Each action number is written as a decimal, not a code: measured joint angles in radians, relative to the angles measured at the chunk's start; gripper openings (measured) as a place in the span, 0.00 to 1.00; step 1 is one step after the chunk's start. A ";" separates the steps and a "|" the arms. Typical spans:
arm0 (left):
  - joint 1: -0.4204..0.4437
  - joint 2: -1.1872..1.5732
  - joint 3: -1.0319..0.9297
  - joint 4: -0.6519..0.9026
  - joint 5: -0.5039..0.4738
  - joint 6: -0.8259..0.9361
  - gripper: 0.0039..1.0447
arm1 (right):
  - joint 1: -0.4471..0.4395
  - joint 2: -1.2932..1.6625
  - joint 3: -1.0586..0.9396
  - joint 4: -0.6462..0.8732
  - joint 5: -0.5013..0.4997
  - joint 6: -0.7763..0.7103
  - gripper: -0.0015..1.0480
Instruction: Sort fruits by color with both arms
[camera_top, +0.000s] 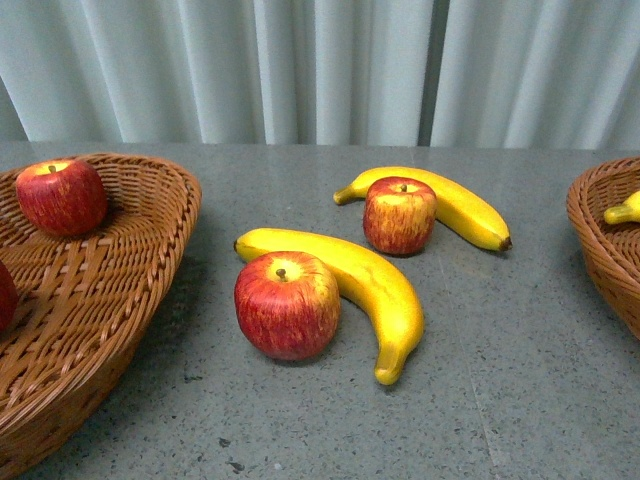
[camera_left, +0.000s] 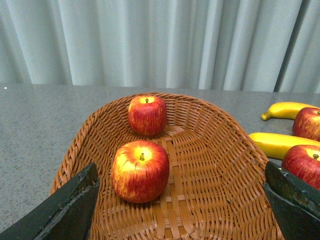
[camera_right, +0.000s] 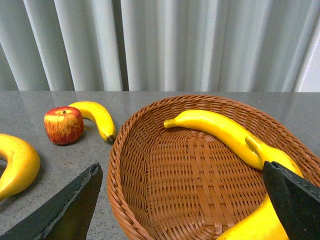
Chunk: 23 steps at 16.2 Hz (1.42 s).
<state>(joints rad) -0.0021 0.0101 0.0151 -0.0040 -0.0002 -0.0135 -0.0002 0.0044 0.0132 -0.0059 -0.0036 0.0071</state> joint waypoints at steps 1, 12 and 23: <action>0.000 0.000 0.000 0.000 0.000 0.000 0.94 | 0.000 0.000 0.000 0.000 0.000 0.000 0.94; 0.000 0.000 0.000 0.000 0.000 0.000 0.94 | 0.000 0.000 0.000 0.000 0.000 0.000 0.94; 0.000 0.000 0.000 0.000 0.000 0.000 0.94 | 0.000 0.000 0.000 0.000 0.000 0.000 0.94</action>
<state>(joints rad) -0.0021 0.0101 0.0151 -0.0040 -0.0002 -0.0135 -0.0002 0.0044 0.0132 -0.0059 -0.0036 0.0071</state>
